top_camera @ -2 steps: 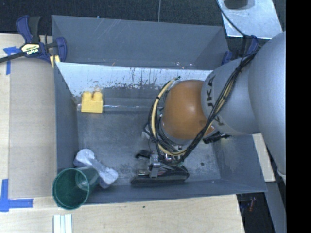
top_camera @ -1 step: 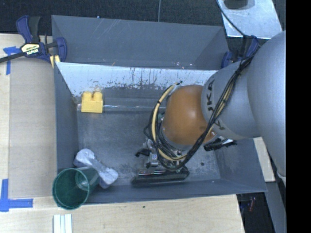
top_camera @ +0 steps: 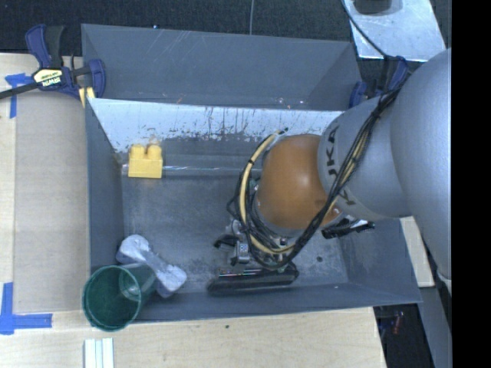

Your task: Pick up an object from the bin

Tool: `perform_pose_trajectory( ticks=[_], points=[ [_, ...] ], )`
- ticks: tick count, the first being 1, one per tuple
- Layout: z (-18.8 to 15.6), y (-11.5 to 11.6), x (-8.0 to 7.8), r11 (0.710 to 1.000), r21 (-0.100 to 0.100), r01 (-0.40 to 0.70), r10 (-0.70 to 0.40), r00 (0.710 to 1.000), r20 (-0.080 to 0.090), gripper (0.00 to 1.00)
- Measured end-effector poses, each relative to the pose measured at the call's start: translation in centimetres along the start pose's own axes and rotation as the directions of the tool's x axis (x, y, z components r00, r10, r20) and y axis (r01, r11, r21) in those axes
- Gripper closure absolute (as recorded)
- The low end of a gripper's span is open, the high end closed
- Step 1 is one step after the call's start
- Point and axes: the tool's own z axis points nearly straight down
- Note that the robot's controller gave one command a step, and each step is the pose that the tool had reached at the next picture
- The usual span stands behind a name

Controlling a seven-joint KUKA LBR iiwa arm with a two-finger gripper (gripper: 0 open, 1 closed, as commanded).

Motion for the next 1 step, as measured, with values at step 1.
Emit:
perform_pose_trajectory(
  ticks=[1],
  points=[
    [-1.74,-0.04,0.24,1.000,0.002,0.001,-0.001,1.000,-0.009,1.00]
  ],
)
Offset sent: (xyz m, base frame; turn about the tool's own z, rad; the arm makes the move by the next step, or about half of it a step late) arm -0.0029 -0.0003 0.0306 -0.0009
